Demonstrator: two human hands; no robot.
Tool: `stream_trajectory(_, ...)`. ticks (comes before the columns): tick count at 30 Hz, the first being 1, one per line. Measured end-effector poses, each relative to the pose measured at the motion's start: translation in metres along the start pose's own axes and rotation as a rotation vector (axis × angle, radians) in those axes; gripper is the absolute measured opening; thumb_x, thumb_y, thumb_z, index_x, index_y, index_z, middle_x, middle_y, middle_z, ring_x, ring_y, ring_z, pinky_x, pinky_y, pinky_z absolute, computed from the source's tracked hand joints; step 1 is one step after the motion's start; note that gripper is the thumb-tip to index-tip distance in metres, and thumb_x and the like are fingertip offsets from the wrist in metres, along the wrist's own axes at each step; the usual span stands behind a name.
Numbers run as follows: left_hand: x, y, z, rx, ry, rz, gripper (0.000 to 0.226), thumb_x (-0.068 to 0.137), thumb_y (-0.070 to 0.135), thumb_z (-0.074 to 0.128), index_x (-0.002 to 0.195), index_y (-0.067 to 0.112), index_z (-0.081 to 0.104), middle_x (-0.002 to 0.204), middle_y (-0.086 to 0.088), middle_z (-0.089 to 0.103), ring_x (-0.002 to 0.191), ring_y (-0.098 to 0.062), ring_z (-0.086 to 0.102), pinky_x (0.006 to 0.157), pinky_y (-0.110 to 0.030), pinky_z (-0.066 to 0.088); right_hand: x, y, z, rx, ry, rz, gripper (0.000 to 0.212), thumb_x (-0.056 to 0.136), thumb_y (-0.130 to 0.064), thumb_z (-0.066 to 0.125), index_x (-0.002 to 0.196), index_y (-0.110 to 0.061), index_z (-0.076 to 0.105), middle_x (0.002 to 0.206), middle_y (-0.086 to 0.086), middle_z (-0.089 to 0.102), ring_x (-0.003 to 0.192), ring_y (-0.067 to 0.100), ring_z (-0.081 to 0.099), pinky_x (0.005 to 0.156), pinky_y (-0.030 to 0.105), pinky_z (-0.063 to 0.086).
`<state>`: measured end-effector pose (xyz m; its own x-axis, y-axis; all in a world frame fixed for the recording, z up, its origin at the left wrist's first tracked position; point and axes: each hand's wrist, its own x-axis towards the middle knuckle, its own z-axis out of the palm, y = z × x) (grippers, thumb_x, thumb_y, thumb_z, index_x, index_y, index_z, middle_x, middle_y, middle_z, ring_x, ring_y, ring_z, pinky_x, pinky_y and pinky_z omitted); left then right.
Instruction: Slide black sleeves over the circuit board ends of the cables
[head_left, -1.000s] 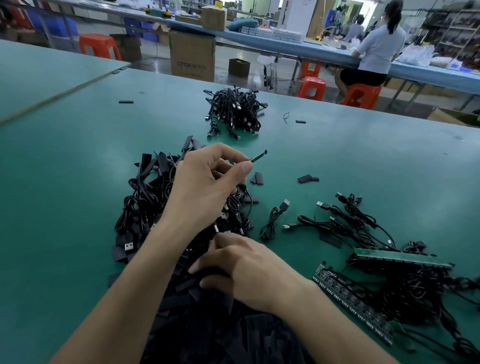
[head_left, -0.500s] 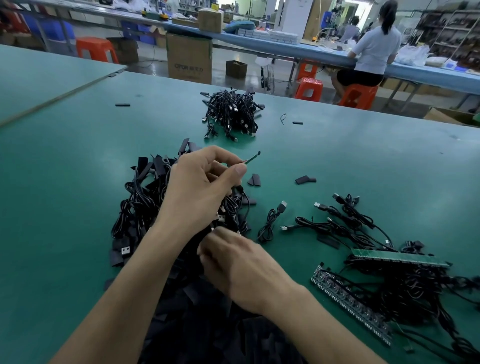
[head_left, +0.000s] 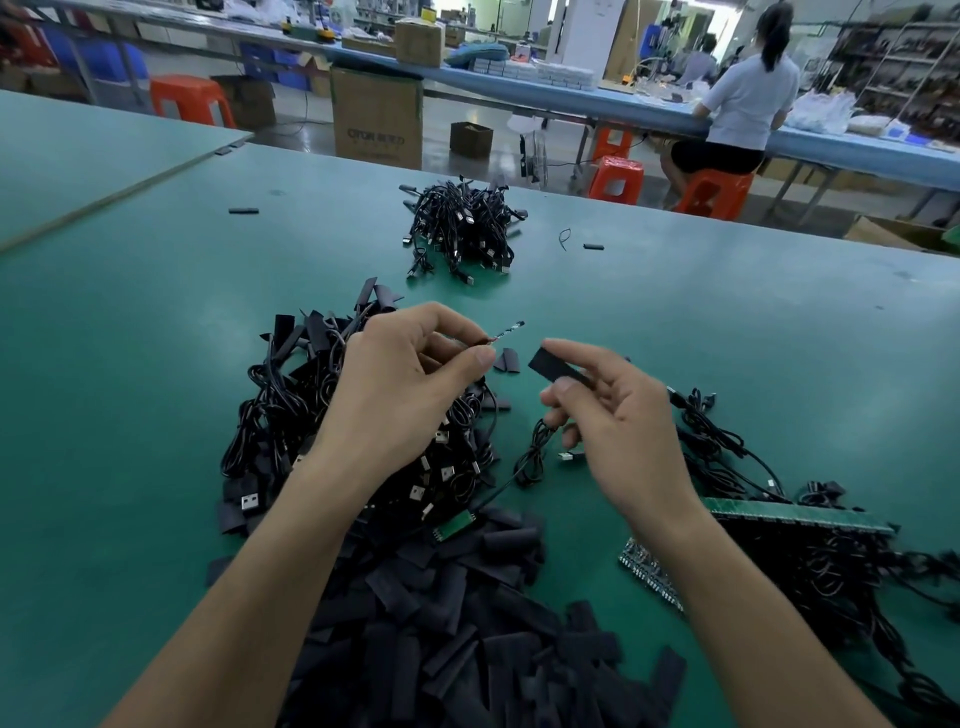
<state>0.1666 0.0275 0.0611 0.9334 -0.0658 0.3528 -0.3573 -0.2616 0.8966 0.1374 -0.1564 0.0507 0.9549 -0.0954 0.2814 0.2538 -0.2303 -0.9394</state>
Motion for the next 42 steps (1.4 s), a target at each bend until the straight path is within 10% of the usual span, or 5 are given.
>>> stream_trajectory(7, -0.001, 0.001, 0.0, -0.004, -0.036, -0.005, 0.011, 0.08, 0.019, 0.084, 0.086, 0.024, 0.075, 0.078, 0.01, 0.075, 0.072, -0.006, 0.07, 0.067, -0.015, 0.053, 0.003, -0.004, -0.007, -0.076, 0.081, -0.121, 0.029, 0.088, -0.014, 0.075, 0.108, -0.034, 0.071, 0.093, -0.018, 0.075, 0.086, -0.003, 0.068, 0.077, 0.015, 0.052)
stream_trajectory(19, -0.002, 0.004, 0.002, -0.024, -0.065, -0.016, 0.013, 0.08, 0.016, 0.083, 0.085, 0.024, 0.075, 0.078, 0.006, 0.076, 0.074, -0.011, 0.072, 0.069, -0.018, 0.055, 0.0, -0.004, -0.005, -0.05, 0.088, -0.097, 0.03, 0.095, -0.043, 0.053, 0.077, -0.025, 0.07, 0.066, -0.012, 0.066, 0.06, -0.002, 0.056, 0.058, 0.013, 0.044)
stream_trajectory(42, -0.004, 0.007, 0.003, -0.006, -0.068, -0.025, 0.014, 0.078, 0.014, 0.085, 0.086, 0.021, 0.075, 0.078, 0.003, 0.075, 0.074, -0.014, 0.071, 0.071, -0.024, 0.058, 0.003, -0.004, -0.013, -0.041, 0.122, -0.112, 0.027, 0.082, -0.021, 0.078, 0.106, -0.034, 0.073, 0.095, -0.012, 0.076, 0.071, -0.006, 0.066, 0.073, 0.013, 0.052)
